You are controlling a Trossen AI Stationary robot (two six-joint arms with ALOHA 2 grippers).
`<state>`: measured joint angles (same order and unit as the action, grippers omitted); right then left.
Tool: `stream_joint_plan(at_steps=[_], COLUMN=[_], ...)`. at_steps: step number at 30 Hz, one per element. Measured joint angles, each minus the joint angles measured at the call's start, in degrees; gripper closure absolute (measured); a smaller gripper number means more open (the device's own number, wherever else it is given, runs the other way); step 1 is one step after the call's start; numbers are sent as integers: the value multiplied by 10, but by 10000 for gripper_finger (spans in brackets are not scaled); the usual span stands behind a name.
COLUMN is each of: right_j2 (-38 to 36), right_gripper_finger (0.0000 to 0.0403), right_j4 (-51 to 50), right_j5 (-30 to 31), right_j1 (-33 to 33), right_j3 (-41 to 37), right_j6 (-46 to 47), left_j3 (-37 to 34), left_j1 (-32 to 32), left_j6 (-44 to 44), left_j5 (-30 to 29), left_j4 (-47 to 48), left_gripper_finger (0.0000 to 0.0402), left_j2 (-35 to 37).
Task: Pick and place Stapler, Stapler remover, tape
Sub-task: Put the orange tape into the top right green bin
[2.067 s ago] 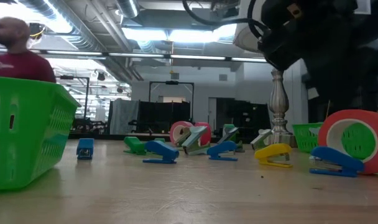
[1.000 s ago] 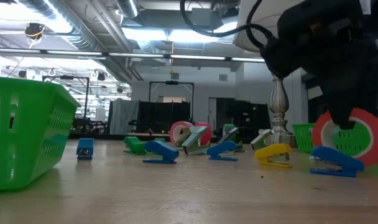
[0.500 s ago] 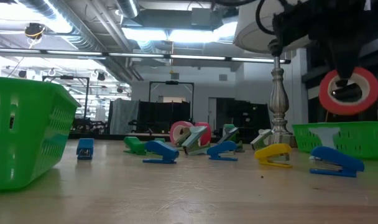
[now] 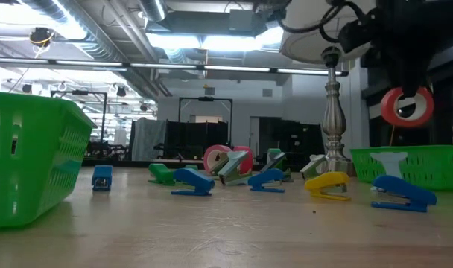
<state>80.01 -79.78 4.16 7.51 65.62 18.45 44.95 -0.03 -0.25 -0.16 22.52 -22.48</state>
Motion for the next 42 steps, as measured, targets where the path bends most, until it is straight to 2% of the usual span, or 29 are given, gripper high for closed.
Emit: stream_joint_plan(at_steps=[4, 9, 19, 22, 28, 42], right_j2=[1, 1, 1, 1, 1, 1], right_gripper_finger=[292, 291, 290, 289, 284, 234], right_j4=[0, 5, 137, 162, 173, 165], right_j5=[19, 20, 20, 39, 61, 68], right_j1=[-20, -42, -55, -55, -55, -55], right_j3=[-17, -59, -148, -164, -183, -184], right_j6=[-62, -93, -184, -204, -203, -143], left_j3=[0, 0, 0, 0, 0, 0], left_j1=[0, 0, 0, 0, 0, 0], left_j6=[0, 0, 0, 0, 0, 0], left_j5=[0, 0, 0, 0, 0, 0], left_j4=[0, 0, 0, 0, 0, 0], left_gripper_finger=[396, 394, 395, 393, 396, 394], left_j2=[0, 0, 0, 0, 0, 0])
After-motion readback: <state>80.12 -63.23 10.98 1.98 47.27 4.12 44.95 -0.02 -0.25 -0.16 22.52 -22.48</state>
